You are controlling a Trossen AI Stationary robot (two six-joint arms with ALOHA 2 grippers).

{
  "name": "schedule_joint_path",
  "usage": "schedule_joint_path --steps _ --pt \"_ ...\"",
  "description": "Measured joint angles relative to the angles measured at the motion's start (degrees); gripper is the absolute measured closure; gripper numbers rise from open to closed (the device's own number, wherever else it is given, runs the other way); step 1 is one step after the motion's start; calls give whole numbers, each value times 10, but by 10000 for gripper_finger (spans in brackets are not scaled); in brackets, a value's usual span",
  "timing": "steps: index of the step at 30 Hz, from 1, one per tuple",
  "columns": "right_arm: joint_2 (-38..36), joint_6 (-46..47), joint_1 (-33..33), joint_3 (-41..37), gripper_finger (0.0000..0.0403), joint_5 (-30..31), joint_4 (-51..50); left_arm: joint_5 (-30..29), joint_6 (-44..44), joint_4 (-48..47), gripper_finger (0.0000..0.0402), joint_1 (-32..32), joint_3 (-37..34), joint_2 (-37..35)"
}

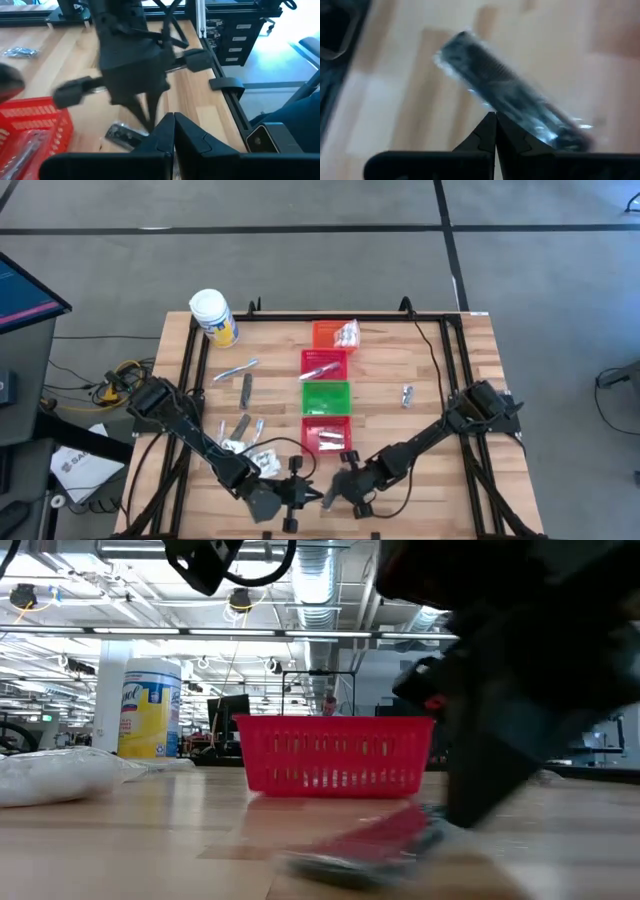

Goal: Pick & Place Travel size toiletries
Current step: Put the black comb into the green basket

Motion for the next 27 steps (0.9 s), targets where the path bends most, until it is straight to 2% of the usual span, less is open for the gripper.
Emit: schedule_joint_path --steps 4,9,14,19,24,27 --pt "0 27 -2 3 403 72 23 -1 -33 -14 402 -7 -6 0" --pt "-2 22 14 23 403 121 24 -9 -70 -19 402 -23 -16 0" --pt "-2 26 28 53 403 161 -36 -39 -75 -22 402 -39 -16 0" --pt "-3 32 49 83 403 231 -112 -32 -149 -66 402 -41 -15 18" --pt "-3 8 59 95 403 198 -236 -28 -171 -63 402 -44 22 78" --pt "-3 11 62 95 403 185 -300 -23 -181 -70 402 -44 25 80"
